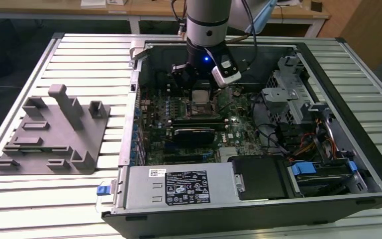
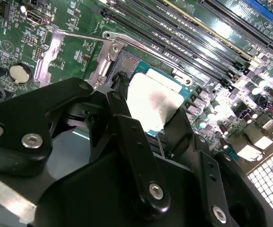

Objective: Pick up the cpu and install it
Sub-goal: 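Place the cpu into insertion slot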

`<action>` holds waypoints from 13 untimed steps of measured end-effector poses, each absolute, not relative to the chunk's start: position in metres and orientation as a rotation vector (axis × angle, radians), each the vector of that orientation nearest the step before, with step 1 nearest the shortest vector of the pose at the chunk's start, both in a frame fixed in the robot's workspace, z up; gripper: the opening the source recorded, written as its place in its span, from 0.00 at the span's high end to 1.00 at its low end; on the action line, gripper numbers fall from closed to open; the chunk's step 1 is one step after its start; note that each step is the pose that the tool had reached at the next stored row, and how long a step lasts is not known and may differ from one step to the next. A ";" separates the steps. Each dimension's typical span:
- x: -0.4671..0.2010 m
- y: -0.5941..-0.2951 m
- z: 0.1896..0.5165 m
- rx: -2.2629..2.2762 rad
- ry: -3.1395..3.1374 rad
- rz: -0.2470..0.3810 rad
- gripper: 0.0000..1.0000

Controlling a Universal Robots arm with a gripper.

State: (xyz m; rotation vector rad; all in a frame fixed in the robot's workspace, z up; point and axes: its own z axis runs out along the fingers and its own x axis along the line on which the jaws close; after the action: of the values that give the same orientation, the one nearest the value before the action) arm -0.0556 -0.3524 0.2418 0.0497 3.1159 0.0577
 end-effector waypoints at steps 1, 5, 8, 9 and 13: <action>-0.056 -0.352 0.242 0.050 3.116 0.057 0.45; -0.056 -0.352 0.242 0.050 3.116 0.056 0.45; -0.056 -0.352 0.242 0.050 3.116 0.054 0.45; -0.056 -0.352 0.242 0.050 3.116 0.053 0.45; -0.056 -0.352 0.242 0.050 3.116 0.051 0.45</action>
State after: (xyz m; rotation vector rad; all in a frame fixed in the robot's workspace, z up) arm -0.0557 -0.3524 0.2418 0.0498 3.1160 0.0514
